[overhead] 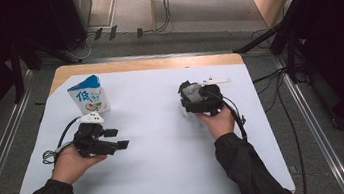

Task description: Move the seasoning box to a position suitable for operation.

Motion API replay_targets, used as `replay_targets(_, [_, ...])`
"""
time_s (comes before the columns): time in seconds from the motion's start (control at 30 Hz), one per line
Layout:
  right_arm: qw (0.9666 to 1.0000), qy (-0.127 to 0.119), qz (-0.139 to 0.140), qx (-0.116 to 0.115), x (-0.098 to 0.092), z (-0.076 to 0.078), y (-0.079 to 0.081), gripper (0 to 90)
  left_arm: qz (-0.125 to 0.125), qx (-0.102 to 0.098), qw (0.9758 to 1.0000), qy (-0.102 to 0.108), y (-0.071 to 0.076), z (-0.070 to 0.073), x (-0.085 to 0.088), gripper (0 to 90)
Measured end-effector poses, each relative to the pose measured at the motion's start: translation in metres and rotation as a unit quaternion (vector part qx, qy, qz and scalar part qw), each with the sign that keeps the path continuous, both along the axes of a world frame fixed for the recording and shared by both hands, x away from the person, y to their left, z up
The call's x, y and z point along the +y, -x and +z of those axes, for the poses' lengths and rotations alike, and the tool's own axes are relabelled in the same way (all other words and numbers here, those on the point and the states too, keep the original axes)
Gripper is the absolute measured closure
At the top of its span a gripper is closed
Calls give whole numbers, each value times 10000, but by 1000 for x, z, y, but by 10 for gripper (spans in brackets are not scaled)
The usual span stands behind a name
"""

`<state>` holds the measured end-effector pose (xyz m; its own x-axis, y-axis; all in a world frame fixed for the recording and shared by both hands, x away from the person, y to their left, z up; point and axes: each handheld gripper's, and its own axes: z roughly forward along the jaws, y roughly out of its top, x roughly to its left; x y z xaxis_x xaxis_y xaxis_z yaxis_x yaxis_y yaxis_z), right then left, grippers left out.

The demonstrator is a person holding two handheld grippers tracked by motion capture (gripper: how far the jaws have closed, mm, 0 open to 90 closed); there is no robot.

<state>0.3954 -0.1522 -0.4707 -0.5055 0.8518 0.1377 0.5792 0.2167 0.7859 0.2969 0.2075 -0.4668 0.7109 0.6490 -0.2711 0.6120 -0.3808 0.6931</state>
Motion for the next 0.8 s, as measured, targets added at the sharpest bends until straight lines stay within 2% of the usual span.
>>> replay_targets(0.07, [9999,78,131,39,11,-2,5,163,-28,-10,10000,25,-1,0,0,328])
replay_targets(0.37, [9983,154,555,91,43,-7,21,163,-88,0,10000,-16,-3,-1,-3,328])
replay_targets(0.53, [9966,191,797,98,59,-10,29,163,10,-3,10000,-23,-3,-1,-2,328])
replay_targets(0.8, [9959,186,872,157,72,-12,35,162,-22,5,10000,-1,-3,-1,-3,327])
